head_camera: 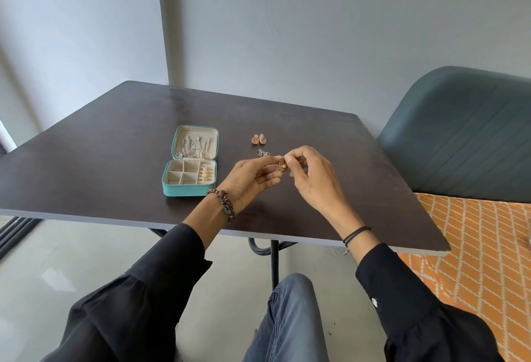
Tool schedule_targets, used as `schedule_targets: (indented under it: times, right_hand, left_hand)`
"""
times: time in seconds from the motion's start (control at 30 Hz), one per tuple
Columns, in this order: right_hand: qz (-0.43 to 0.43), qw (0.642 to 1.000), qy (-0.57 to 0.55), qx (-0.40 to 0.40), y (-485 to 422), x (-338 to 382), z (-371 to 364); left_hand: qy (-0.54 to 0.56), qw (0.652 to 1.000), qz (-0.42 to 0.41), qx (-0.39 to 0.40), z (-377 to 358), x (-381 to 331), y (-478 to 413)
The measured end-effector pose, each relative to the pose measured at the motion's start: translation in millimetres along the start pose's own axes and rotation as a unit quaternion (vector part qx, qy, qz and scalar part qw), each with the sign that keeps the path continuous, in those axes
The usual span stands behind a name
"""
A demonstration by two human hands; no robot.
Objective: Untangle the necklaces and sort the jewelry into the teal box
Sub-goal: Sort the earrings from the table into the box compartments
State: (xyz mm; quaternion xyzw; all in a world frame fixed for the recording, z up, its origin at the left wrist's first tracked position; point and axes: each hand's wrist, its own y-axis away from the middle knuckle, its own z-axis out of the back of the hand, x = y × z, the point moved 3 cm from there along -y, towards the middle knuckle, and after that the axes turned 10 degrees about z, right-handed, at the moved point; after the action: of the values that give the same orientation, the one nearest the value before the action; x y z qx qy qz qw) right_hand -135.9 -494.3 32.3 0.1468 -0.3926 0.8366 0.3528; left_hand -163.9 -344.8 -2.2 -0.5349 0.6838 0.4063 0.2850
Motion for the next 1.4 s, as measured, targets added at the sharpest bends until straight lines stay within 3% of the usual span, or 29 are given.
schedule_targets:
  times: [0.27, 0.63, 1.03, 1.4]
  right_hand:
    - [-0.128, 0.973, -0.192, 0.0, 8.1, -5.5, -2.0]
    - [-0.126, 0.976, -0.179, -0.014, 10.0, -2.0, -4.3]
    - [-0.175, 0.947, -0.27, -0.014, 18.3, -12.7, -2.4]
    - [-0.171, 0.878, -0.442, 0.066, 21.8, -10.1, -9.5]
  left_hand:
    - [-0.071, 0.996, -0.053, 0.006, 7.3, -2.0, 1.0]
    - [-0.119, 0.987, -0.104, 0.004, 8.8, 0.0, 5.4]
    - [-0.063, 0.995, -0.082, -0.018, 11.1, 0.6, 0.4]
    - [-0.096, 0.989, -0.09, -0.069, 12.0, -4.6, 7.5]
